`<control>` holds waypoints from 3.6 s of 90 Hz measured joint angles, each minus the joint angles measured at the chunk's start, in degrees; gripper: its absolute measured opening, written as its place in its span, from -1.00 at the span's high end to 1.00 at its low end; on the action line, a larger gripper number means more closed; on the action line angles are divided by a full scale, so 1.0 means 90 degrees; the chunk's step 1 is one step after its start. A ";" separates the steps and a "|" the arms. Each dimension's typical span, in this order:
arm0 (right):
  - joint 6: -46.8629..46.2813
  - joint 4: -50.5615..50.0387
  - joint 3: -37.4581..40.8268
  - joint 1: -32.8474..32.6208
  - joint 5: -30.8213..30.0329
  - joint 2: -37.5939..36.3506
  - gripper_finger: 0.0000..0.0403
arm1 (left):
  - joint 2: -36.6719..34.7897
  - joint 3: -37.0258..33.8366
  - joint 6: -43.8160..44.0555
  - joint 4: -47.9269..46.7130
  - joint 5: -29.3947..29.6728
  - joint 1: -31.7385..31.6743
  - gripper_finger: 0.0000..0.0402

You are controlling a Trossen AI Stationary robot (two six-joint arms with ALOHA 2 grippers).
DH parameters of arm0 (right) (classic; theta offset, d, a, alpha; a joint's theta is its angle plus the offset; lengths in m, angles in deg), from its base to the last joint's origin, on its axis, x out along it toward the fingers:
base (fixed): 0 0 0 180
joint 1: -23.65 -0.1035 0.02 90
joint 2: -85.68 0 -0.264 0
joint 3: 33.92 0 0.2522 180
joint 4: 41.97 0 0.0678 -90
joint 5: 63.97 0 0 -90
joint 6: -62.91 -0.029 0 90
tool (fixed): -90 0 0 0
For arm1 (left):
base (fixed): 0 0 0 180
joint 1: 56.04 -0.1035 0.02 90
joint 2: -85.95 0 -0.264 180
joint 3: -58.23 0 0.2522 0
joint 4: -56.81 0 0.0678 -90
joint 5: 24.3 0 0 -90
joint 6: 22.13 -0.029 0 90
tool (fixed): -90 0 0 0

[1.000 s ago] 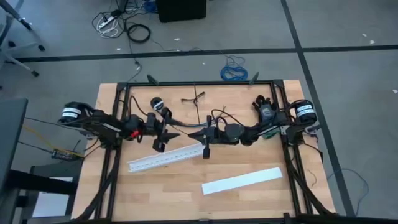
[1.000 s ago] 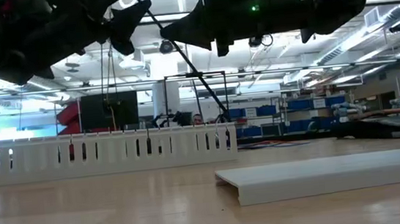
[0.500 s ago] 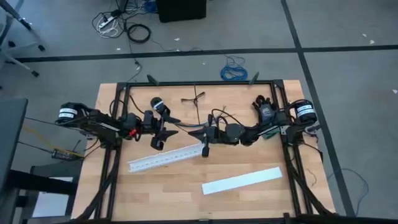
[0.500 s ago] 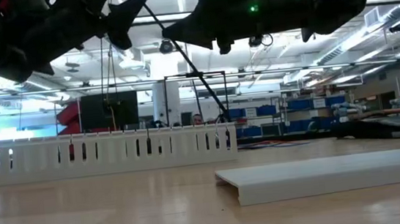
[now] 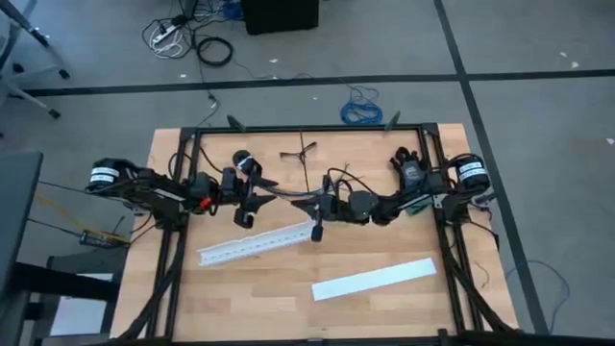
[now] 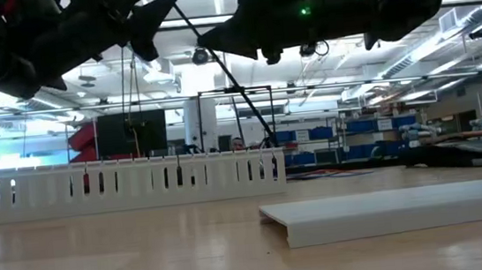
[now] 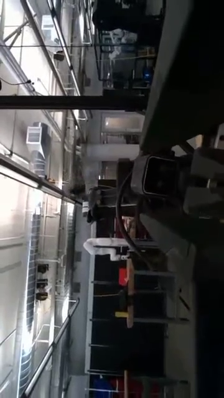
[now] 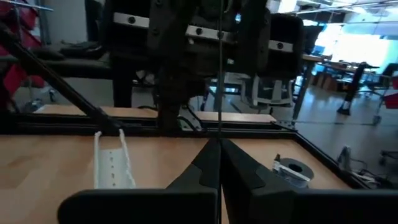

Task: Ziptie cables
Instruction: Insert the black zip tie into the locking head

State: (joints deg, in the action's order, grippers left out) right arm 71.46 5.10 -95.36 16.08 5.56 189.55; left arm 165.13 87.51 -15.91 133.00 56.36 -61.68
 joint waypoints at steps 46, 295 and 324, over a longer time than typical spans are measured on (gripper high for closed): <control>0.0148 -0.0002 0.0000 -0.0062 -0.0289 -0.0002 1.00 | 0.0000 -0.0001 -0.0165 0.0000 0.0000 -0.0001 0.50; 0.6617 0.0913 0.0000 -0.0104 0.0248 -0.0007 -0.01 | -0.0289 -0.0004 0.0132 -0.0788 0.0200 -0.0795 1.00; 1.0377 -0.0847 -0.0251 -0.0200 0.0241 -0.0002 0.04 | -0.0287 0.0278 0.3299 -0.0931 -0.1329 -0.1740 1.00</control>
State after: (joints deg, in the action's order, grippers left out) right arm 164.85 -2.52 -97.62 14.28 7.73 189.54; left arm 162.55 90.01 13.78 124.62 44.39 -77.33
